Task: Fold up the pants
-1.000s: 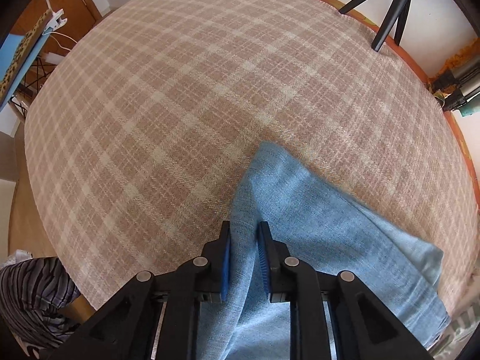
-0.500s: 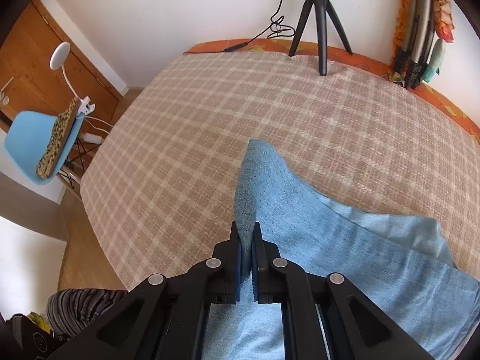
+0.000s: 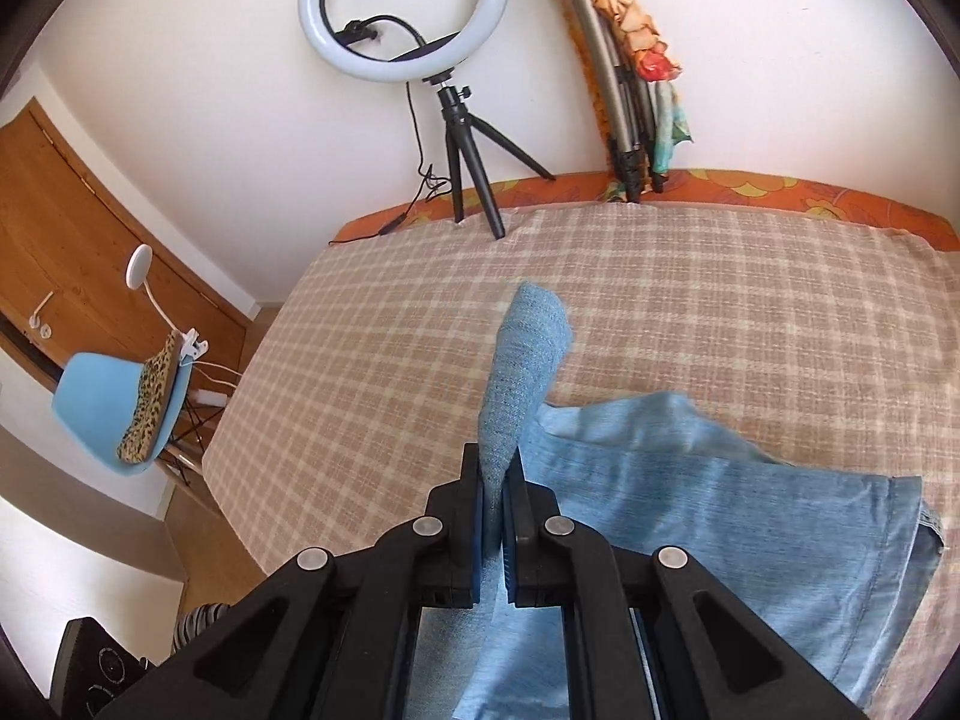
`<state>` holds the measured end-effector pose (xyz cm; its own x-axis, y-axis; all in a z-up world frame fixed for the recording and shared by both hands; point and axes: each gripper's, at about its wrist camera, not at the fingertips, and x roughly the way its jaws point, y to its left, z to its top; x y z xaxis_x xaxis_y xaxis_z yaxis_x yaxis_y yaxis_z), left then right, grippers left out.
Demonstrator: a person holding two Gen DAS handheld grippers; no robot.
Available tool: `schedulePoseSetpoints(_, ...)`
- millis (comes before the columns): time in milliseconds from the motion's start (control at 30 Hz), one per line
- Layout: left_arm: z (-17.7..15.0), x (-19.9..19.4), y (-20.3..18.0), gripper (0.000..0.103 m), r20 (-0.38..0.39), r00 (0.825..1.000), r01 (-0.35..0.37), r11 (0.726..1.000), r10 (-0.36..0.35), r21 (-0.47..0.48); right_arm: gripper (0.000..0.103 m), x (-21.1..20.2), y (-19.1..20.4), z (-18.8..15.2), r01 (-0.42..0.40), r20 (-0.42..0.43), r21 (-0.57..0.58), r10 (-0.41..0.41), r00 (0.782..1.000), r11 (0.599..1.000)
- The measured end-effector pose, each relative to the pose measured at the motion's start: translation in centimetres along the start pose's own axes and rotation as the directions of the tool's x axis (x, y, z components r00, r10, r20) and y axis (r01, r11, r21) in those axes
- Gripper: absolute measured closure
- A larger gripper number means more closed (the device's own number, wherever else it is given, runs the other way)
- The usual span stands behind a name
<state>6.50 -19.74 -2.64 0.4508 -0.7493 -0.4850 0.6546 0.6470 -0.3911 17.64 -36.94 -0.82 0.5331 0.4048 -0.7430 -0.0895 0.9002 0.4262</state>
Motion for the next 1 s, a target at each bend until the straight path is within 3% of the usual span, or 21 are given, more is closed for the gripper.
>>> schedulePoseSetpoints(433,-1.0,8.3,-6.9,0.094,-0.104,0.987,0.130,0.990,-0.124,0.057,0.101,-6.2,-12.9,-2.9,0.130,0.054,0.141,-0.139,0.989,0.981)
schedulePoseSetpoints(1000,-1.7,15.9,-11.5,0.094,-0.215,0.966,0.170,0.981,-0.146,0.098,0.101,-7.2,-22.7,-5.5,0.167,0.044,0.250,-0.183,0.982,0.954)
